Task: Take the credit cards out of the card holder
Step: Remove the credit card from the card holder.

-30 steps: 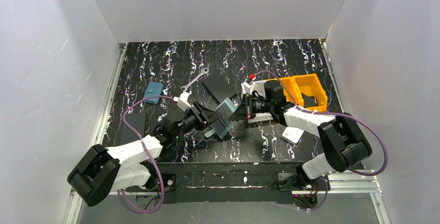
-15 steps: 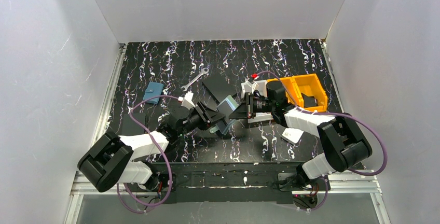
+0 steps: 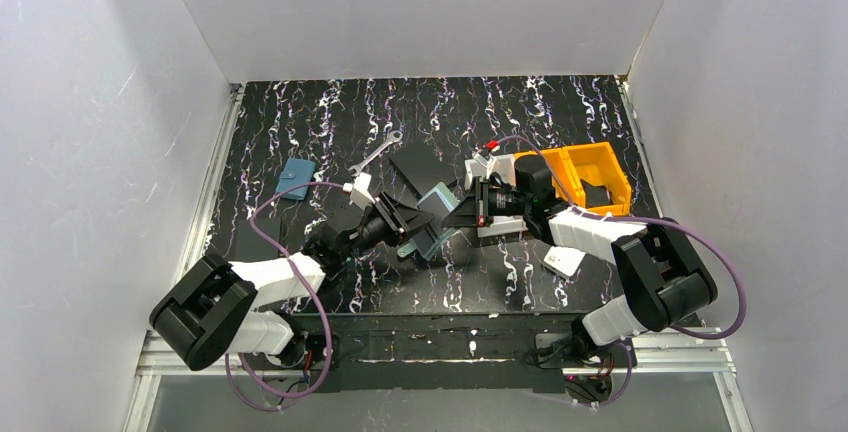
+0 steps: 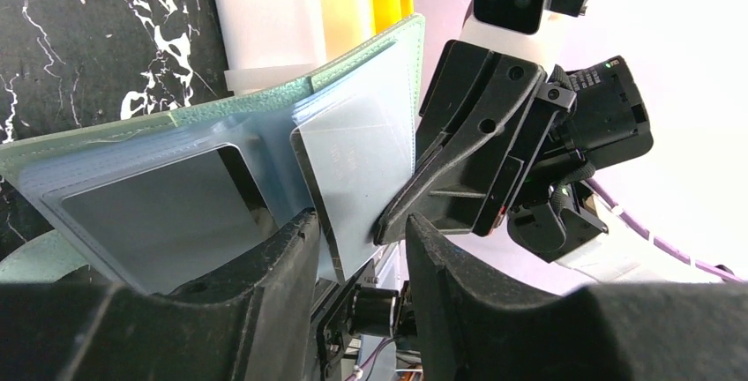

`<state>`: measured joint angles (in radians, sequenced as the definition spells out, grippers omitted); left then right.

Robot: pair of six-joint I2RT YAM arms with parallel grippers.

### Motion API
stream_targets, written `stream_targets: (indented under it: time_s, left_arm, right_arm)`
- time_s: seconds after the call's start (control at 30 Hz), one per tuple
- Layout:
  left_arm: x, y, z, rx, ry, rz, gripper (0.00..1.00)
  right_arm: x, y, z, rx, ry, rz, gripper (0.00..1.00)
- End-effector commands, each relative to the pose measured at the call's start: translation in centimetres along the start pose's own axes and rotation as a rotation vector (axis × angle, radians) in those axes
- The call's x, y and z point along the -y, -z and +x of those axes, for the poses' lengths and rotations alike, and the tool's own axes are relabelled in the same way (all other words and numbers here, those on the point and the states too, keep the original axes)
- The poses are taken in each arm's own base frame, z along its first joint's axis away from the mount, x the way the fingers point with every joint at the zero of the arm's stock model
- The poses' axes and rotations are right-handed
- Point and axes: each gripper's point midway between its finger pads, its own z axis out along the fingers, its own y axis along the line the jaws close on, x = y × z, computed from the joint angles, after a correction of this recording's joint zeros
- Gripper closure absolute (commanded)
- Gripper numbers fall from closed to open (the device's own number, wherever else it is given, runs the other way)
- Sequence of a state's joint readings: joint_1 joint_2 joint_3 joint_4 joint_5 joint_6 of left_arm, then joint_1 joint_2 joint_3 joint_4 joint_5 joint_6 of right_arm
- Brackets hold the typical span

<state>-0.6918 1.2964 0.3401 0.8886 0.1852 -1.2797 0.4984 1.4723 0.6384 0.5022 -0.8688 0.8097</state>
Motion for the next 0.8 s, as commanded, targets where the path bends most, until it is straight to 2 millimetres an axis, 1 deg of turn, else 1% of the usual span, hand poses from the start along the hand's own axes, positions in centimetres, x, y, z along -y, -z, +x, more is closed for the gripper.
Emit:
stream_targets:
  time_s: [0.0,0.1,0.23,0.27,0.3,0.37,0.47,0.5,0.6,0.73,0.77]
  left_arm:
    - [1.4,-0.2,-0.2,0.001,0.001,0.061,0.62]
    - [1.5,-0.6,-0.2,-0.002,0.010,0.073,0.66]
    - [1.7,-1.0,-0.1,-0.003,0.015,0.101,0.77]
    - [1.5,-1.1,-0.1,-0.005,0.018,0.100,0.80]
    - [1.4,-1.2,0.0,-0.008,0.015,0.104,0.84]
    - [1.4,-1.4,0.1,-0.013,0.003,0.121,0.99]
    - [1.2,-1.6,0.4,-0.024,-0.008,0.139,1.00]
    - [1.2,-1.6,0.5,-0.027,-0.014,0.145,1.00]
    - [0.4,-1.4,1.0,-0.045,-0.042,0.138,1.00]
    - [-0.7,-0.9,2.1,-0.102,-0.079,0.126,1.00]
    - [-0.9,-0.9,2.4,-0.121,-0.085,0.126,1.00]
  right_arm:
    - [-1.6,0.2,-0.5,0.012,0.062,-0.065,0.99]
    - [-1.6,0.2,-0.4,0.010,0.063,-0.067,0.99]
    - [-1.2,0.3,-0.1,0.005,0.064,-0.052,0.99]
    - [-1.1,0.3,0.0,0.004,0.065,-0.050,0.99]
    - [-1.0,0.3,0.0,0.001,0.065,-0.048,0.99]
    - [-0.8,0.3,0.1,-0.002,0.069,-0.041,0.99]
    - [-0.3,0.3,0.2,-0.007,0.084,-0.017,0.99]
    - [-0.2,0.3,0.2,-0.007,0.090,-0.013,0.97]
    - [-0.2,0.6,0.1,0.000,0.096,-0.009,0.86]
    - [-0.4,1.2,-0.9,0.028,0.105,-0.021,0.71]
    - [-0.5,1.3,-0.9,0.029,0.103,-0.025,0.69]
